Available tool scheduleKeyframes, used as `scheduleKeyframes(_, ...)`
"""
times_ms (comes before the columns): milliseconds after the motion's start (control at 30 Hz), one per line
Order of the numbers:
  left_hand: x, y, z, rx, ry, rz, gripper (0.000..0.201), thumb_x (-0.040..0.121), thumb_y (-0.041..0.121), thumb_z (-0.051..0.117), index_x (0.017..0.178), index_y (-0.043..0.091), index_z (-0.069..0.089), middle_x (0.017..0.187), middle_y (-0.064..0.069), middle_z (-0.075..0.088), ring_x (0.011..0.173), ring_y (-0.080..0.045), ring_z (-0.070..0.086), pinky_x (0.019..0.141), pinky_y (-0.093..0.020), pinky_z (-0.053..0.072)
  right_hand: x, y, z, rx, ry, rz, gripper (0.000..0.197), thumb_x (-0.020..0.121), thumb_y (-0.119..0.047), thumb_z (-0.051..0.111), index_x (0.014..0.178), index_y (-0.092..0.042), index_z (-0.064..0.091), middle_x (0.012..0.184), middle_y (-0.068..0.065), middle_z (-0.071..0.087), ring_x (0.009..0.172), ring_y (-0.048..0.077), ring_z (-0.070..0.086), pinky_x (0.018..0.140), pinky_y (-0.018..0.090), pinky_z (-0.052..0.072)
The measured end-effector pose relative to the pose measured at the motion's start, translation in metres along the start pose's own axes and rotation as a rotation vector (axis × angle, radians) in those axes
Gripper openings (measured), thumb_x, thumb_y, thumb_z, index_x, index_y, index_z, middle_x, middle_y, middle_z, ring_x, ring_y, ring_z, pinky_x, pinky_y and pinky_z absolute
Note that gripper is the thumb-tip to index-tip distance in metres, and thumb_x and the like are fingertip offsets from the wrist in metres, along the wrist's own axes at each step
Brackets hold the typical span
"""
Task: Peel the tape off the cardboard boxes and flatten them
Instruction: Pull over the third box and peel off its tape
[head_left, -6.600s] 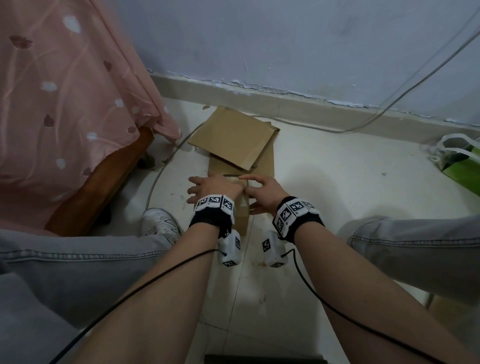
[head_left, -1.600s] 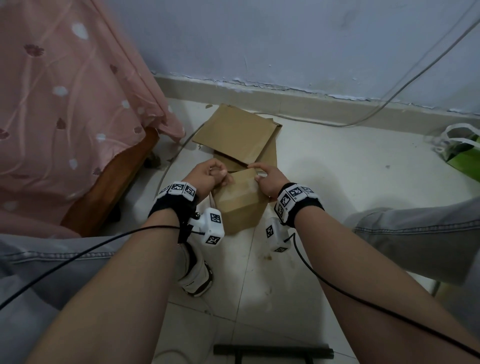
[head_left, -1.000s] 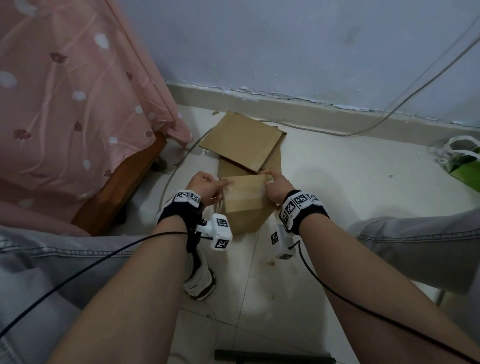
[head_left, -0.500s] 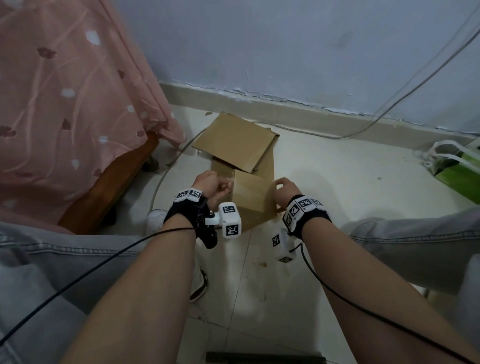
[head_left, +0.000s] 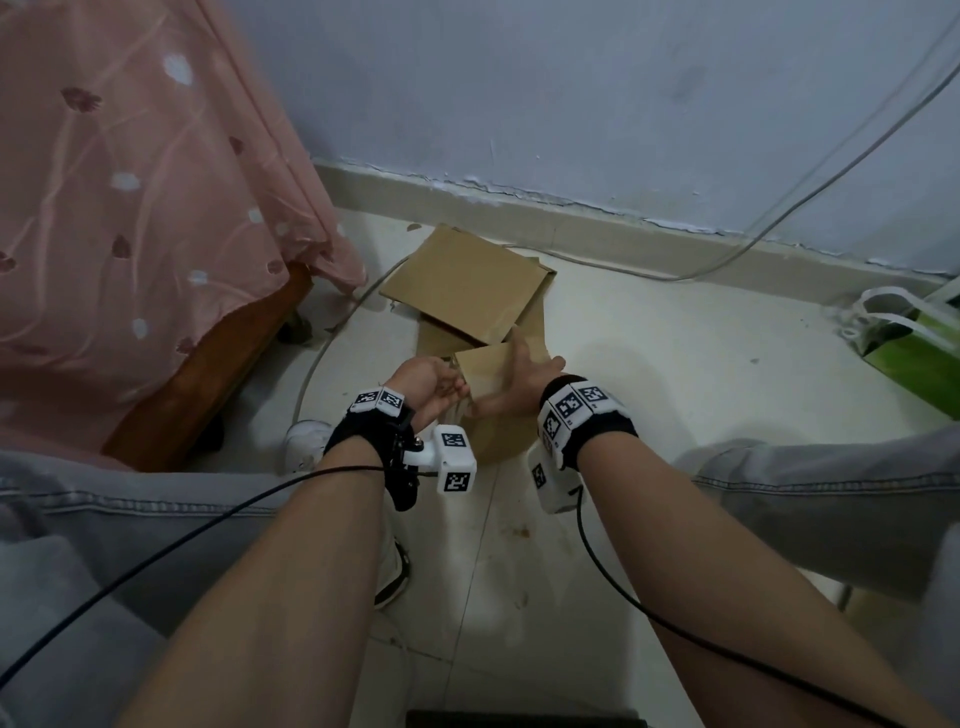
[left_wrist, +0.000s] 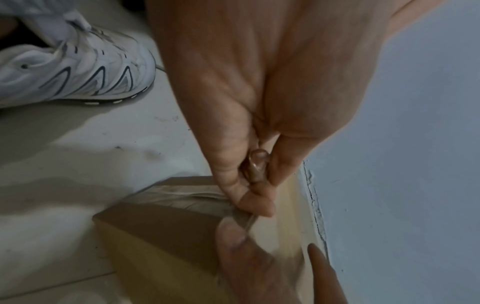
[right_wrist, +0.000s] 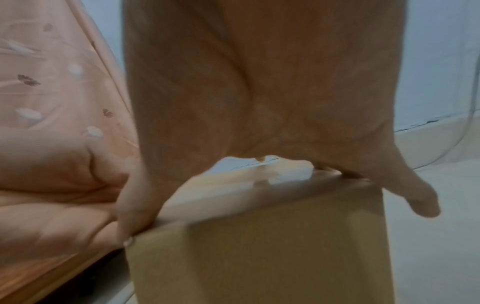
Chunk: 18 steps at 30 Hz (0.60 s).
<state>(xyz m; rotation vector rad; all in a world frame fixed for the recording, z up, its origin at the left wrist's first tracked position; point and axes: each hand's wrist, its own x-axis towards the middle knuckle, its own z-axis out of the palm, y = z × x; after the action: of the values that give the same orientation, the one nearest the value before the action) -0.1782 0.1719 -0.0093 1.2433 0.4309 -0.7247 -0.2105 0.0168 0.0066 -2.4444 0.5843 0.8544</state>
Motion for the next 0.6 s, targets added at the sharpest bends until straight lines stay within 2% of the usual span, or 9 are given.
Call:
scheduleKeyframes(67, -0.003, 0.002, -0.001, 0.025, -0.045, 0.007, 0.036, 0.093, -0.015, 0.034, 0.065, 0.007, 0.037, 0.044, -0.004, 0.037, 0.056, -0.019, 0.042, 0.076, -0.032, 0.053, 0.003, -0.003, 0.002, -0.073, -0.006, 0.016, 0.139, 0.056, -0.075, 0.077, 0.151, -0.043, -0.019, 0.152, 0.024, 0.01, 0.137, 0.046, 0.032, 0.111, 0.053, 0.035)
scheduleKeyframes(100, -0.004, 0.003, -0.001, 0.026, -0.058, 0.013, 0.035, 0.093, -0.015, 0.034, 0.066, 0.007, 0.038, 0.045, -0.004, 0.036, 0.056, -0.019, 0.043, 0.078, -0.033, 0.053, 0.004, -0.005, 0.003, -0.093, -0.016, 0.029, 0.142, 0.051, -0.079, 0.077, 0.149, -0.045, -0.02, 0.153, 0.025, 0.005, 0.139, 0.049, 0.027, 0.111, 0.058, 0.032)
scheduleKeyframes(167, -0.006, 0.004, 0.001, 0.019, -0.077, 0.025, 0.033, 0.093, -0.015, 0.035, 0.068, 0.006, 0.041, 0.052, -0.007, 0.037, 0.059, -0.02, 0.046, 0.079, -0.035, 0.054, 0.004, -0.008, 0.005, -0.101, -0.017, 0.06, 0.147, 0.039, -0.083, 0.075, 0.146, -0.05, -0.02, 0.155, 0.026, -0.003, 0.14, 0.054, 0.019, 0.11, 0.066, 0.027)
scheduleKeyframes(200, -0.007, 0.005, 0.002, 0.003, -0.078, 0.034, 0.031, 0.092, -0.015, 0.036, 0.07, 0.005, 0.042, 0.057, -0.009, 0.039, 0.063, -0.021, 0.048, 0.08, -0.036, 0.055, 0.007, -0.009, 0.006, -0.09, -0.008, 0.068, 0.146, 0.037, -0.083, 0.075, 0.146, -0.051, -0.016, 0.154, 0.026, -0.001, 0.14, 0.054, 0.02, 0.11, 0.066, 0.028)
scheduleKeyframes(300, -0.011, 0.005, 0.001, -0.084, -0.079, 0.035, 0.024, 0.092, -0.016, 0.041, 0.078, 0.003, 0.048, 0.074, -0.017, 0.051, 0.074, -0.026, 0.057, 0.081, -0.044, 0.059, 0.007, -0.006, 0.002, -0.02, 0.015, 0.058, 0.129, 0.051, -0.071, 0.078, 0.15, -0.046, -0.001, 0.149, 0.022, 0.012, 0.134, 0.047, 0.031, 0.108, 0.057, 0.036)
scheduleKeyframes(367, -0.012, 0.003, -0.007, -0.059, -0.024, 0.032, 0.022, 0.092, -0.017, 0.039, 0.081, -0.001, 0.049, 0.084, -0.021, 0.055, 0.082, -0.029, 0.059, 0.088, -0.046, 0.056, 0.006, -0.002, -0.002, 0.03, -0.001, 0.026, 0.125, 0.052, -0.068, 0.079, 0.15, -0.043, 0.004, 0.145, 0.018, 0.021, 0.131, 0.042, 0.036, 0.107, 0.051, 0.04)
scheduleKeyframes(467, -0.011, -0.002, -0.024, 0.111, 0.13, 0.013, 0.011, 0.09, -0.012, 0.049, 0.082, -0.006, 0.055, 0.089, -0.024, 0.059, 0.089, -0.033, 0.063, 0.095, -0.046, 0.052, 0.004, 0.008, -0.012, 0.162, -0.047, 0.01, 0.136, 0.037, -0.066, 0.081, 0.149, -0.041, 0.008, 0.142, 0.01, 0.038, 0.124, 0.034, 0.046, 0.102, 0.048, 0.047)
scheduleKeyframes(533, -0.012, -0.003, -0.034, 0.22, 0.185, -0.025, 0.005, 0.085, -0.003, 0.063, 0.081, 0.0, 0.061, 0.086, -0.019, 0.061, 0.087, -0.031, 0.062, 0.093, -0.044, 0.054, 0.003, 0.016, -0.02, 0.349, -0.081, 0.006, 0.136, 0.042, -0.054, 0.088, 0.151, -0.036, 0.009, 0.142, 0.007, 0.04, 0.119, 0.031, 0.05, 0.099, 0.047, 0.05)
scheduleKeyframes(600, -0.01, -0.006, -0.04, 0.296, 0.248, -0.043, 0.008, 0.082, 0.003, 0.071, 0.077, 0.003, 0.064, 0.085, -0.016, 0.063, 0.083, -0.027, 0.061, 0.087, -0.038, 0.056, -0.002, 0.024, -0.03, 0.499, -0.118, 0.008, 0.129, 0.055, -0.044, 0.09, 0.153, -0.033, 0.007, 0.141, 0.01, 0.041, 0.115, 0.032, 0.053, 0.097, 0.047, 0.052)
